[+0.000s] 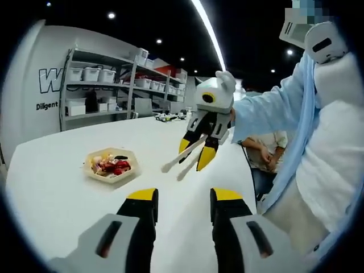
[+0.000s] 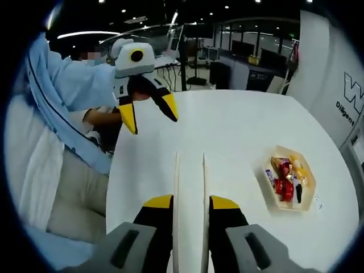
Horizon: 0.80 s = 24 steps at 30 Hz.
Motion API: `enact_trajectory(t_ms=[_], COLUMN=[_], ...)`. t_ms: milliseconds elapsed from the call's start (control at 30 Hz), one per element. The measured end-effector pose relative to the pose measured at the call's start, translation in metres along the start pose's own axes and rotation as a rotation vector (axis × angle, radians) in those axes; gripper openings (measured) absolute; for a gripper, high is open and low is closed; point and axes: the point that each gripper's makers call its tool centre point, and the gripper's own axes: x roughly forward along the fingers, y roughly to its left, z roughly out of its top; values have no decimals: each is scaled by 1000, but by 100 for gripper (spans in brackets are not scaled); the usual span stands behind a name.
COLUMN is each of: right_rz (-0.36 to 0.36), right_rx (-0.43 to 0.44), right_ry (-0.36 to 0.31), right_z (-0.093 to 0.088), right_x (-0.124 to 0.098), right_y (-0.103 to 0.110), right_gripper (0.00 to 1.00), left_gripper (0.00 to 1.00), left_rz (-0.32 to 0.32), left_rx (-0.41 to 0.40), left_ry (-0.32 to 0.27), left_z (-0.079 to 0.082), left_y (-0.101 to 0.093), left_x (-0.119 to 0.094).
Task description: Place the target food into the container with the food tongs after gripping and lifting it, then release it inside without dropping or visibly crushing the food.
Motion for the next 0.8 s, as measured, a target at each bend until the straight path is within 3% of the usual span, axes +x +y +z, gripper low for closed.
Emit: enact_trajectory(t_ms=[533, 600, 667, 800], right_rz=[66, 71, 72, 82], right_rx=[-45, -45, -49, -57], right_ry=[-51, -49, -48, -48], right_z=[23, 23, 23, 25], right_x=[-2, -3, -3, -3], right_y=[27, 29, 30, 34], right_gripper=[15, 15, 15, 15], left_gripper=[30, 27, 18, 17], left_rz=[-110, -117, -130, -137], left_rx=[21, 24, 27, 37], left_ry=[7, 7, -2, -6], left_z=[8, 8, 11, 13], left_y=[-22, -24, -26, -27], left_x=[26, 27, 28, 30])
